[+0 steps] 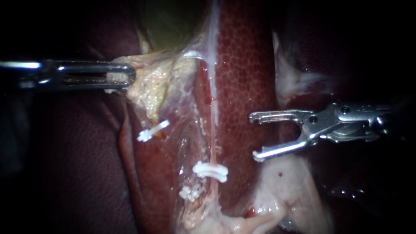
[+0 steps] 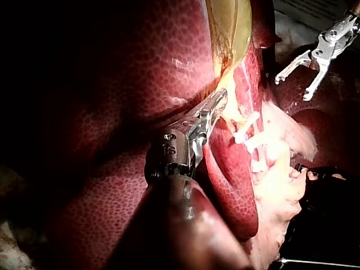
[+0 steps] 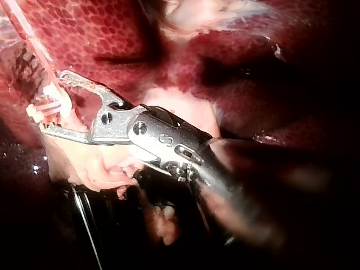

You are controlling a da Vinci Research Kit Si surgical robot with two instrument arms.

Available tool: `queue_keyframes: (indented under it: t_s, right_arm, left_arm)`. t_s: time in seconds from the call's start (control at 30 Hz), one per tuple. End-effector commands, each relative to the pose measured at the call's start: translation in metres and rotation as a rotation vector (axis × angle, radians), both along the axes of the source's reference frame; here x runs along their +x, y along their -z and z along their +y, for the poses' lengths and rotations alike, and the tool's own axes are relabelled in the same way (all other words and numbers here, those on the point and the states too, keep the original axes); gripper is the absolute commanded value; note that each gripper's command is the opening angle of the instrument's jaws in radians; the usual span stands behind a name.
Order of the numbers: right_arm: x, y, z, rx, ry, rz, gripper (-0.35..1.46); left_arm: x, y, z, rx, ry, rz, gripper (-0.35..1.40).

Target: Going back second clip right tube

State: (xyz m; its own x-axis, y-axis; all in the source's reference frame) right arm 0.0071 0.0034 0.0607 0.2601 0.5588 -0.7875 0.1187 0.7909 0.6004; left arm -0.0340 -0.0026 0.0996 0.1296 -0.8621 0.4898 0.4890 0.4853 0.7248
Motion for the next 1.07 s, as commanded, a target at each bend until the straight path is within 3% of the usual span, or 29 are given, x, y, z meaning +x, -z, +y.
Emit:
queue_keyframes:
  t_s: [0.03,0.57,1.07]
  right_arm:
    - [0.0,0.0,0.0,0.0,0.0,0.0,0.6]
    - [-0.0001,0.0001,-0.0001,-0.004,-0.004,0.008,0.6]
    - [-0.0001,0.0007,0.0001,-0.012,-0.006,0.015,0.6]
  left_arm:
    - [-0.0003,-0.0004,-0.0001,0.007,-0.004,0.004,-0.35]
    - [-0.0048,-0.0051,-0.0017,0.036,-0.052,0.016,-0.33]
    - [-0.0052,-0.0053,-0.0016,0.036,-0.064,0.011,-0.33]
